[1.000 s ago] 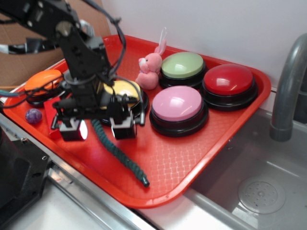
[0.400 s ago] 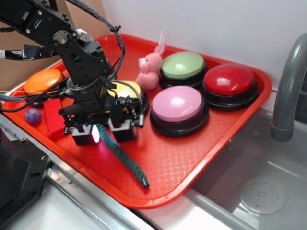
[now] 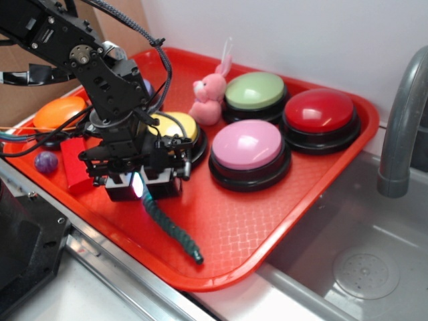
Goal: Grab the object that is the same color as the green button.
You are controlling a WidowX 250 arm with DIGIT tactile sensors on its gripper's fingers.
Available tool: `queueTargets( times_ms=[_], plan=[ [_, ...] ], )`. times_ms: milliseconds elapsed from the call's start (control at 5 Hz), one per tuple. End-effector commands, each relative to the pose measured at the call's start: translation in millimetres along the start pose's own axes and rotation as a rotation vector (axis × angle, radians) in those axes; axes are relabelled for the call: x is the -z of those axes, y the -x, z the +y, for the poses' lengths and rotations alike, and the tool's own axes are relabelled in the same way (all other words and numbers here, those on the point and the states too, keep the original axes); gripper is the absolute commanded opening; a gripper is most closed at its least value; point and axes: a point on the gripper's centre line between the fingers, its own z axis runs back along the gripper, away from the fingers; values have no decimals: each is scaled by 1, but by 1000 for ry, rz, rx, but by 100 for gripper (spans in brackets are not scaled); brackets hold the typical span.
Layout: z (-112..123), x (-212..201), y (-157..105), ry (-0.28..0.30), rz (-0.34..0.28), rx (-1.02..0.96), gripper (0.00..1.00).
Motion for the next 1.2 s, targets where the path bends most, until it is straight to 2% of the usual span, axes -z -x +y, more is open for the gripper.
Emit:
queueTargets(
  times_ms=[0, 200, 400, 600, 800, 1000],
  plan=[
    [-2, -15, -5, 17, -34, 140, 0],
    [-6, -27, -10, -19, -40, 204, 0],
    [-20, -71, -16, -27, -13, 361, 0],
    [-27, -113, -19, 10, 12, 427, 0],
    [-28, -138, -27, 66, 1, 418, 0],
    [-33, -160, -27, 107, -66, 434, 0]
  ],
)
